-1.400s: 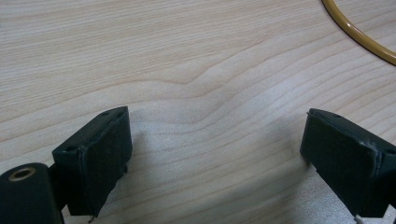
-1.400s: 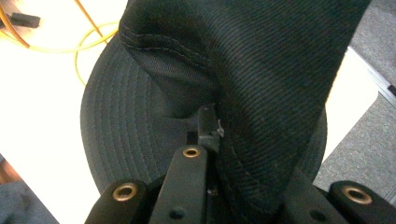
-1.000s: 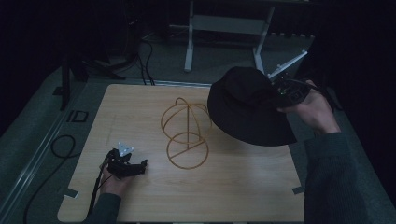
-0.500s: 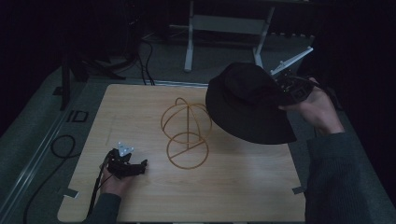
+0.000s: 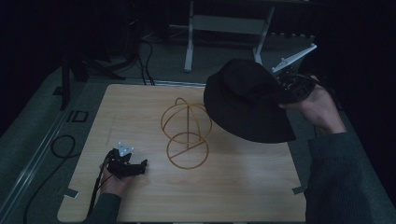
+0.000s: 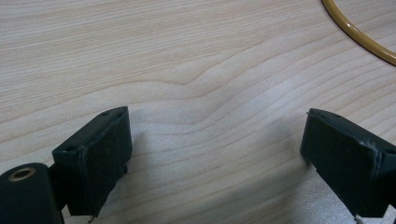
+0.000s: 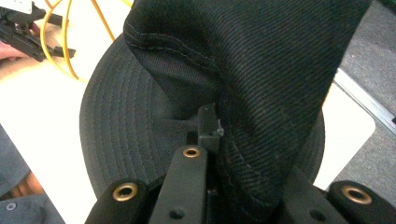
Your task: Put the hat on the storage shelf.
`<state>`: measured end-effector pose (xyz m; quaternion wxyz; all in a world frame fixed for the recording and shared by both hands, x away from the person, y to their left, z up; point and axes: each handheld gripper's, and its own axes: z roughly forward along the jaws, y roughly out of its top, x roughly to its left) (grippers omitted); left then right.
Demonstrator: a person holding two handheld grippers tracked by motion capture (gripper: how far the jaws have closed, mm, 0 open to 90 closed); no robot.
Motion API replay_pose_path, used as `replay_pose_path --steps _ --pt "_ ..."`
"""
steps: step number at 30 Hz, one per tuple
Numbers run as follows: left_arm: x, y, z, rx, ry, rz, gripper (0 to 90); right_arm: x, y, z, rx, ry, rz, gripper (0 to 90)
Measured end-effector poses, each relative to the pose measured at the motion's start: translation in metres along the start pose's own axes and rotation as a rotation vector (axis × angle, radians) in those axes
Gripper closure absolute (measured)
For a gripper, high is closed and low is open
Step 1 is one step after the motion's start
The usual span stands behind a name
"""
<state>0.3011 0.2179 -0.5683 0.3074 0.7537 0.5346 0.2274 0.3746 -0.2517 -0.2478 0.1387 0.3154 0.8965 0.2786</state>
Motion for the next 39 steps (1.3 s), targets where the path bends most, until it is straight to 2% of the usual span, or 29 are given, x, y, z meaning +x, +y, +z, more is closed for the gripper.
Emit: replay_pose_path --steps 10,21,39 --pt "0.0 0.0 0.0 0.001 0.0 0.002 9.3 0.003 0.003 -0.003 -0.043 0.03 -0.001 88.2" --pt "0.0 0.0 0.0 0.003 -0.001 0.002 9.4 0.01 0.009 -0.003 -0.065 0.057 -0.018 88.3" --pt "0.0 0.0 0.0 0.004 0.0 0.002 9.3 0.017 0.02 0.005 -0.102 0.091 -0.031 88.2"
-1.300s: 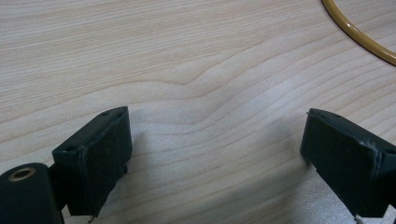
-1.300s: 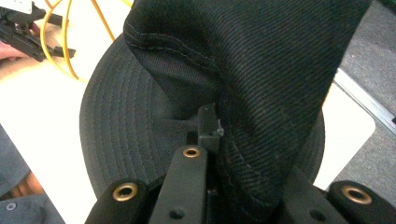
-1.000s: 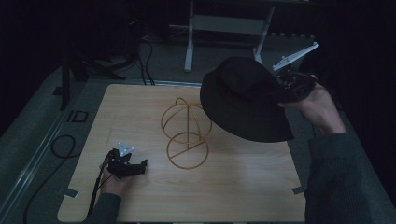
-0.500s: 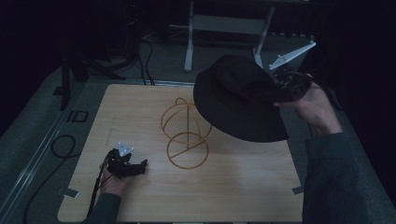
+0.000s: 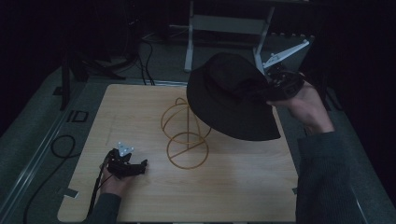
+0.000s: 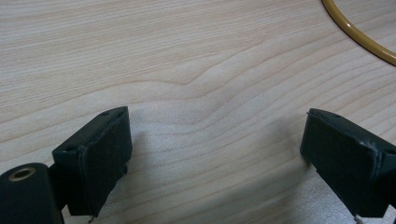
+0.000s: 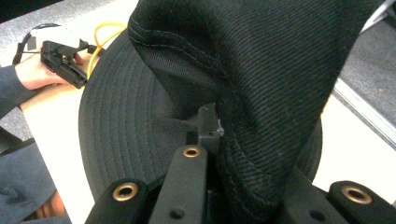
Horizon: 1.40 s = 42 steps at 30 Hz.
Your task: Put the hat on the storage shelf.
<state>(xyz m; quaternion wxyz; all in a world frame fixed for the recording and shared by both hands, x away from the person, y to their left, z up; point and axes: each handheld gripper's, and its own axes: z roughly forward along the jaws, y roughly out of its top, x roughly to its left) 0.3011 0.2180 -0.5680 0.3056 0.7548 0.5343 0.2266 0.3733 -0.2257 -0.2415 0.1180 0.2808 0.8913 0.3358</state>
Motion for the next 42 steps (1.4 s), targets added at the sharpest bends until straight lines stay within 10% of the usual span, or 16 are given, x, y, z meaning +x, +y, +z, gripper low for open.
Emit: replay_pose_path --steps 42 --pt "0.0 0.0 0.0 -0.001 -0.001 -0.001 9.3 0.025 0.024 0.031 -0.03 0.11 -0.063 88.1"
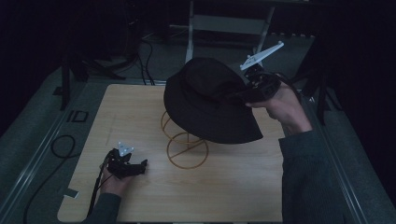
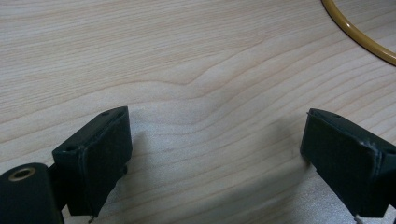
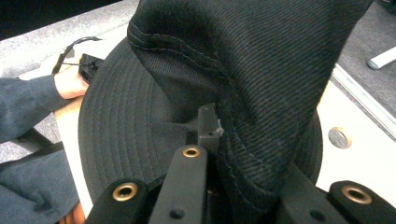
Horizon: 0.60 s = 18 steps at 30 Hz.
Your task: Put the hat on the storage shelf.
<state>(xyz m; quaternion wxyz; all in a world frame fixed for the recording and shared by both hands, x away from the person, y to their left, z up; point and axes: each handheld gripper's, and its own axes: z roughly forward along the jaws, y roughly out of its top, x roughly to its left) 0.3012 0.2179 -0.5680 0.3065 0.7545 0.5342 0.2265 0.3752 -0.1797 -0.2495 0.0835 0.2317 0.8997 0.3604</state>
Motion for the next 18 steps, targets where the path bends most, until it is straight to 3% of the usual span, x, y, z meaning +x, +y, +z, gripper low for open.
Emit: replay_pose_path --steps 18 --pt "0.0 0.0 0.0 -0.001 0.0 -0.001 9.4 0.011 0.009 0.028 0.031 0.041 -0.024 87.5"
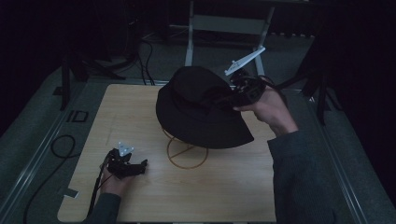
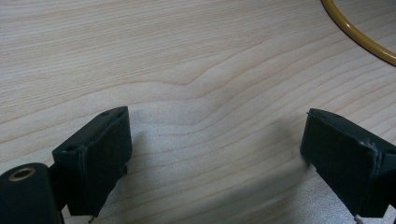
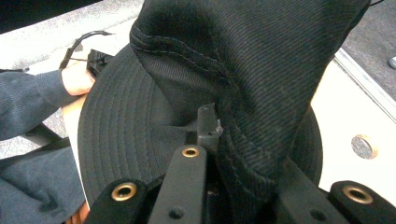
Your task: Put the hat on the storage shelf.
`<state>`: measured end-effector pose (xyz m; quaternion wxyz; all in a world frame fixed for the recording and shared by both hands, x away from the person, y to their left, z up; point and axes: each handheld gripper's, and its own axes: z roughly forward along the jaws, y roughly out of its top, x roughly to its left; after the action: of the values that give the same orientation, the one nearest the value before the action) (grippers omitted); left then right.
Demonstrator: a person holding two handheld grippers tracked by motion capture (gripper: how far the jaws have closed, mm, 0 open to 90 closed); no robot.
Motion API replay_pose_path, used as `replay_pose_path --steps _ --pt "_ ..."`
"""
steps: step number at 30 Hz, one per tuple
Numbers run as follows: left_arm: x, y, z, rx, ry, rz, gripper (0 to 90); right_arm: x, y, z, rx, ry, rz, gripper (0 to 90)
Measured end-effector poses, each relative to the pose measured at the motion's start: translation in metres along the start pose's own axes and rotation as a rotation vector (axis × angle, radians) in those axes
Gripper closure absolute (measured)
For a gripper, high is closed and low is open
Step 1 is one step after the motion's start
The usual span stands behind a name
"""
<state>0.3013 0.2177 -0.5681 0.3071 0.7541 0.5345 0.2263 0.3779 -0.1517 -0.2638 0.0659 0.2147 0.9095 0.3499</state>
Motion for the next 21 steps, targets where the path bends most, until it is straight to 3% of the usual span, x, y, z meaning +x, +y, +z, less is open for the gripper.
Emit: replay_pose_path --steps 6,21 --pt "0.0 0.0 0.0 0.0 0.0 0.0 9.3 0.0 0.002 0.004 -0.006 0.016 0.008 85.9" --pt "0.0 0.0 0.0 0.003 -0.001 0.002 9.3 0.005 0.005 0.021 0.045 0.036 -0.008 81.1"
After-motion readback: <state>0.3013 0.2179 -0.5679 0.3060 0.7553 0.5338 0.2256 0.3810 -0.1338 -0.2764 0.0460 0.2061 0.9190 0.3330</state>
